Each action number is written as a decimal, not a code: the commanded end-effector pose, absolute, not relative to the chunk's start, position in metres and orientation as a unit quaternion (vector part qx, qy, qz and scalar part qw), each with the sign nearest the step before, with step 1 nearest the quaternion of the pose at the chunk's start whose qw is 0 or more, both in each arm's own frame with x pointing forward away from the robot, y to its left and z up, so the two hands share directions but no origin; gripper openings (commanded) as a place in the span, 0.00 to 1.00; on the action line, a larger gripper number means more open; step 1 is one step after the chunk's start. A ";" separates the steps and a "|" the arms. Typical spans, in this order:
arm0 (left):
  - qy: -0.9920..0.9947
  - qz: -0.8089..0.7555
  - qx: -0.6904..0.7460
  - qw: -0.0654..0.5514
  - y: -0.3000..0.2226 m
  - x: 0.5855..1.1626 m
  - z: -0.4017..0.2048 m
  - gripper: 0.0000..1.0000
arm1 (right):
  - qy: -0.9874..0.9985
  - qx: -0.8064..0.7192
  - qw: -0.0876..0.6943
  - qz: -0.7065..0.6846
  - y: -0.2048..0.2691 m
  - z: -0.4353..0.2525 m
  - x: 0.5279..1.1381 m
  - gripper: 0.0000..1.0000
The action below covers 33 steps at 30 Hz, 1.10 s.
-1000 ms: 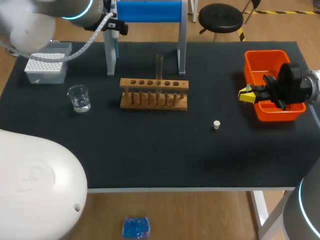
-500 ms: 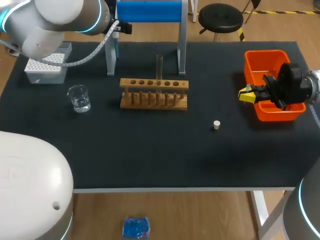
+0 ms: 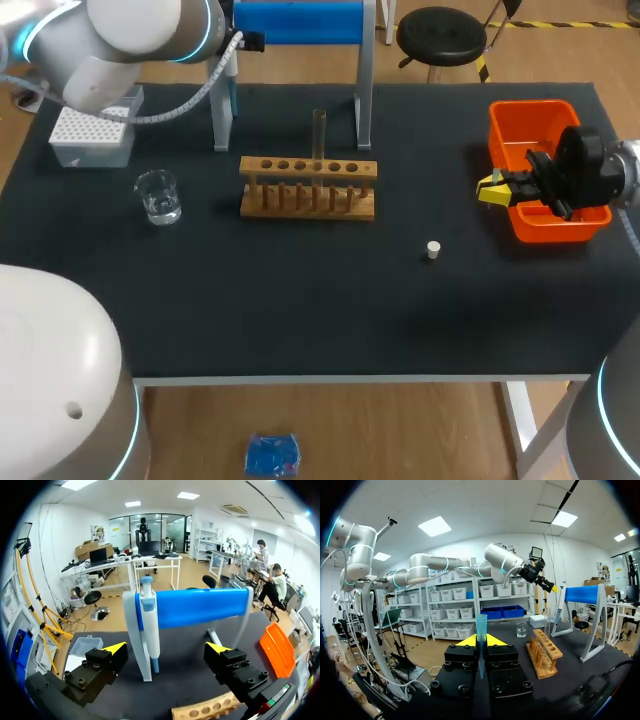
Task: Invert the test tube, pick up the pipette, mount the tip to pipette, aspirate from beaker and dispense into the tube, eject the tip, return the pipette, and cap with the stopper.
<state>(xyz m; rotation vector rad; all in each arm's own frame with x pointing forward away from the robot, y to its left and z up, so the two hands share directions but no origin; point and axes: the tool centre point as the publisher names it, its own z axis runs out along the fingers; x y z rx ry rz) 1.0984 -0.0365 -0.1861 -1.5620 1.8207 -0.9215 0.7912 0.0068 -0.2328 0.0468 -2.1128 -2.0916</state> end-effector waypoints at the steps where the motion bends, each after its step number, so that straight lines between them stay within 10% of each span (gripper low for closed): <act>1: 0.676 -0.351 -0.581 0.286 -0.037 1.113 -0.189 1.00 | -0.709 0.016 0.085 -0.700 0.006 -0.232 0.791 0.00; 33: 0.654 -0.382 -0.579 0.302 -0.042 1.155 -0.200 1.00 | -0.709 0.016 0.085 -0.700 0.006 -0.232 0.791 0.00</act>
